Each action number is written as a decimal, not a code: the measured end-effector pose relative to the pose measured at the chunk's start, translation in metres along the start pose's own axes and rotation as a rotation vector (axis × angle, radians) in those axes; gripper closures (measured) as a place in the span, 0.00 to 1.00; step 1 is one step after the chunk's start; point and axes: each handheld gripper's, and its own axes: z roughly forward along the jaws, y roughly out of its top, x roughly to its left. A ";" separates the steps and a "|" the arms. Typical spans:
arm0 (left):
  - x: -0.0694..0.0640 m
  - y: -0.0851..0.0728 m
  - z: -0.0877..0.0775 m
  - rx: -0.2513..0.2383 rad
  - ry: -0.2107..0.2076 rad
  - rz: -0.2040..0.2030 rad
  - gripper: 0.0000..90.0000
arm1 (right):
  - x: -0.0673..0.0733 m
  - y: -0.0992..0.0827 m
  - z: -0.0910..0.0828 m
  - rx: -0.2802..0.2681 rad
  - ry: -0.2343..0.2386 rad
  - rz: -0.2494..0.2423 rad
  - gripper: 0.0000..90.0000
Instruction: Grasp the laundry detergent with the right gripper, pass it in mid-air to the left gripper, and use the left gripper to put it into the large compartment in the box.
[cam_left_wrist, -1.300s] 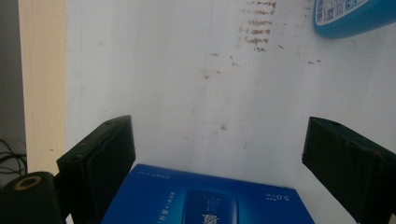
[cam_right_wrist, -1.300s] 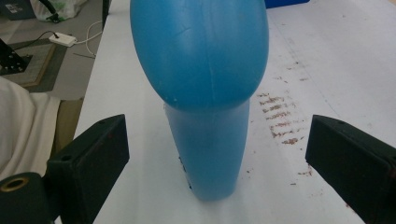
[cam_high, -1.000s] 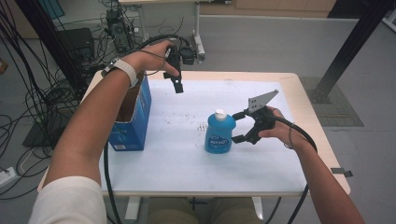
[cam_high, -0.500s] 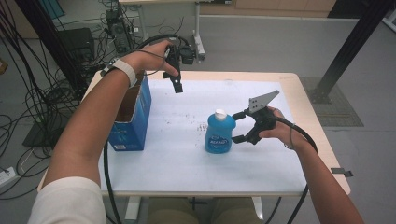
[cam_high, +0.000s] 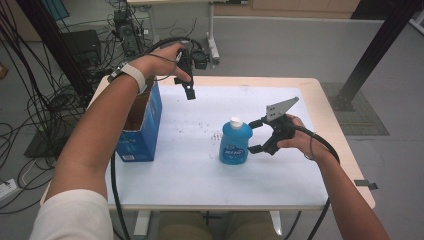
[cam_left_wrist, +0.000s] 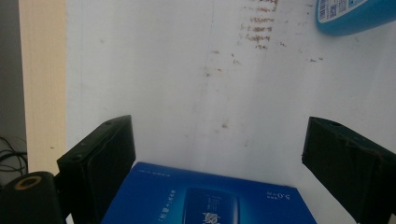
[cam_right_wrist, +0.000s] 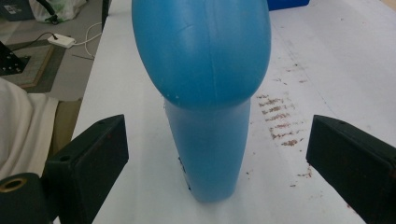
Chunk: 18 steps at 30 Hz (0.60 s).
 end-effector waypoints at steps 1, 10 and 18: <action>0.000 0.000 0.000 -0.001 0.000 0.000 0.11 | 0.000 0.000 0.000 -0.001 -0.001 -0.002 0.06; 0.000 0.000 0.000 -0.002 -0.001 0.001 0.11 | 0.000 0.000 0.001 -0.003 -0.003 -0.001 0.06; 0.000 0.000 0.000 -0.003 0.000 0.000 0.11 | 0.000 0.000 0.000 -0.003 -0.005 -0.004 0.06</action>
